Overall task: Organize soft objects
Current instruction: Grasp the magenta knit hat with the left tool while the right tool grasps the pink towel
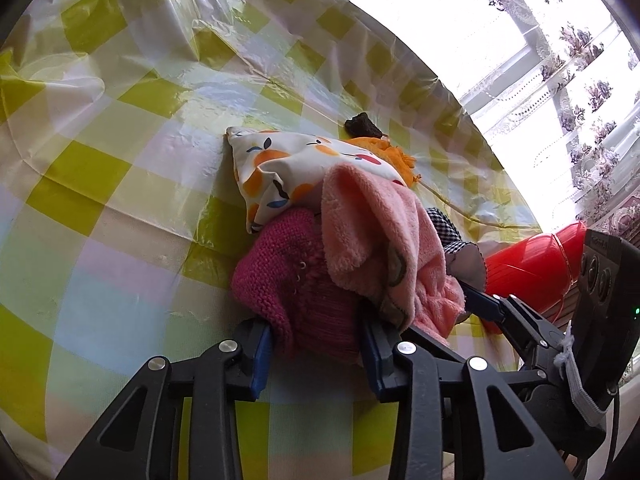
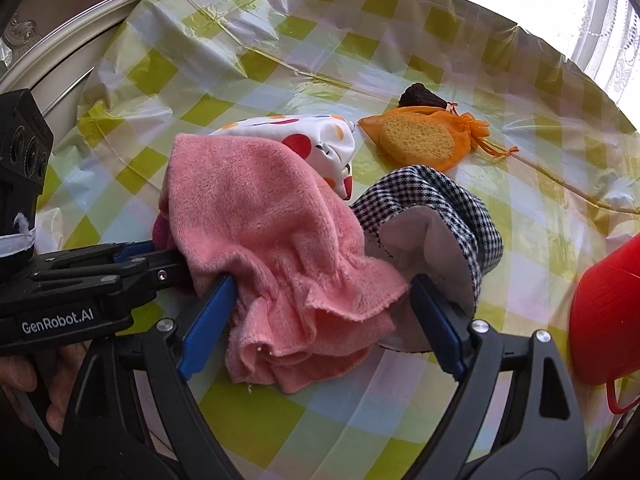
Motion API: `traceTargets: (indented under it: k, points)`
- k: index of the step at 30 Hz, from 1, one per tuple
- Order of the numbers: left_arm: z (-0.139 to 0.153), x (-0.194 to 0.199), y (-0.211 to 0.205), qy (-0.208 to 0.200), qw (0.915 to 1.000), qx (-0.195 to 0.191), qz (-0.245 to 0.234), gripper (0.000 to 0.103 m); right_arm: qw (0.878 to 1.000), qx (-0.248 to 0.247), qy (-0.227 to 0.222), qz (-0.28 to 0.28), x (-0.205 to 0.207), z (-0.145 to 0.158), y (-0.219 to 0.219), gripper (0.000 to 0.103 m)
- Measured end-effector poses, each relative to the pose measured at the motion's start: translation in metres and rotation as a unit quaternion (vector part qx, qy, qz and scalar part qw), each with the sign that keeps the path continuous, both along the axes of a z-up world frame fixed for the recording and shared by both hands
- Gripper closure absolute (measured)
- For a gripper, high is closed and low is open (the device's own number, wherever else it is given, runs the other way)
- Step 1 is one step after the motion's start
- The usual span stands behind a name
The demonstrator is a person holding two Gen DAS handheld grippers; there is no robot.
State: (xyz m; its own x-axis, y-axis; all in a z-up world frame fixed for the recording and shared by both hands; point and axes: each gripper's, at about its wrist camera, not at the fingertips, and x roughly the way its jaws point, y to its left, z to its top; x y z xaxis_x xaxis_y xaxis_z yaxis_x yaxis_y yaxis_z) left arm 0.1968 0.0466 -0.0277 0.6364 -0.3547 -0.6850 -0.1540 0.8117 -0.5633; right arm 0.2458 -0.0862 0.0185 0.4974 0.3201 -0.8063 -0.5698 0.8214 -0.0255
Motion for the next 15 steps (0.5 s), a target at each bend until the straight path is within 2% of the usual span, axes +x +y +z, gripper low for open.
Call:
traceTargets:
  k: [3,5,6,7,10,11,15]
  points:
    - [0.001,-0.001,0.0,-0.004,1.0,0.004,0.002,0.066,1.0,0.0,-0.002,0.004,0.001,-0.003,0.006,0.023]
    - [0.001,-0.002,0.001,-0.007,1.0,0.003,0.004,0.067,1.0,0.003,-0.001,0.006,0.001,-0.004,0.008,0.041]
    - [0.002,-0.002,0.001,-0.009,0.9999,0.004,0.005,0.067,1.0,0.004,0.0,0.005,0.001,-0.005,0.008,0.046]
    - [0.003,-0.003,0.002,-0.011,0.9999,0.004,0.005,0.067,1.0,0.006,0.0,0.004,0.001,-0.005,0.008,0.056]
    - [0.005,-0.008,0.003,-0.018,0.9998,0.005,0.009,0.068,1.0,0.024,0.007,0.001,-0.002,-0.003,0.003,0.071]
    - [0.005,-0.009,0.004,-0.021,0.9997,0.005,0.011,0.068,1.0,0.029,0.008,0.0,-0.004,-0.001,0.001,0.075]
    - [0.01,-0.019,0.006,-0.029,0.9993,0.01,0.021,0.068,0.999,0.046,0.012,-0.004,-0.014,0.003,-0.01,0.079]
